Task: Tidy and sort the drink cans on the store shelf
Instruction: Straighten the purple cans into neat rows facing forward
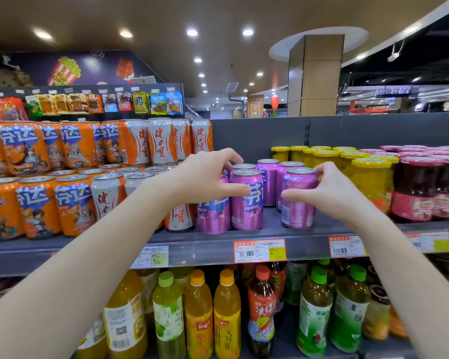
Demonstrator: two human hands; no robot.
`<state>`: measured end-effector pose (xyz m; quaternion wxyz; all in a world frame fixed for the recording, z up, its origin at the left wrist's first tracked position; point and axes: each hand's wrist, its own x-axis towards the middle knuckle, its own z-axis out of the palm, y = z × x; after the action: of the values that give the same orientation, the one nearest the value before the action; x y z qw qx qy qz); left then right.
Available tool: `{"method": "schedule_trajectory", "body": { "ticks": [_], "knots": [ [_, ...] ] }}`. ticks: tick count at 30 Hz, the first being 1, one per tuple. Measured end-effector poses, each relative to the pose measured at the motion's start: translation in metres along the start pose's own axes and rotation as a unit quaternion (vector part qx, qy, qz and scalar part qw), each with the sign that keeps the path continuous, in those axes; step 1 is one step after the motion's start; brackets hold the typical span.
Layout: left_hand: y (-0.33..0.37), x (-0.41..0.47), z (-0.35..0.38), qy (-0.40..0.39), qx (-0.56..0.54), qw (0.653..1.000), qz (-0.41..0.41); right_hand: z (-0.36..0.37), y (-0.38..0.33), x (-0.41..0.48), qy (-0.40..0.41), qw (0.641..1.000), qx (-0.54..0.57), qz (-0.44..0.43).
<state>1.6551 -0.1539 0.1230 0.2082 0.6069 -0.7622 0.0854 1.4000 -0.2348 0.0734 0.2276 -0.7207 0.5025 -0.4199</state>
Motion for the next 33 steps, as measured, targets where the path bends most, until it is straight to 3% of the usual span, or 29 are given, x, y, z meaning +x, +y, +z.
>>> {"method": "schedule_trajectory", "body": {
  "ticks": [3,8,13,22,28,33],
  "knots": [
    [0.005,0.007,0.005,-0.029,0.027,0.999,0.000,0.011,0.002,-0.003,-0.028,0.999,-0.017,-0.009],
    [0.000,0.007,0.006,-0.036,0.014,0.999,0.007,-0.012,0.013,-0.009,-0.161,0.987,0.019,-0.007],
    [0.002,0.008,0.000,-0.062,0.007,0.998,0.017,0.006,0.015,-0.014,-0.076,0.996,0.043,-0.019],
    [0.003,0.010,0.008,-0.029,-0.009,0.999,0.015,0.008,0.018,-0.014,-0.170,0.983,0.060,-0.037],
    [0.002,0.008,0.008,-0.029,-0.012,0.999,0.018,0.018,0.013,-0.020,-0.108,0.992,0.002,-0.066],
    [-0.008,0.001,-0.006,-0.061,-0.002,0.998,0.018,0.010,0.014,-0.018,-0.134,0.990,0.009,-0.051]
  ]
}}
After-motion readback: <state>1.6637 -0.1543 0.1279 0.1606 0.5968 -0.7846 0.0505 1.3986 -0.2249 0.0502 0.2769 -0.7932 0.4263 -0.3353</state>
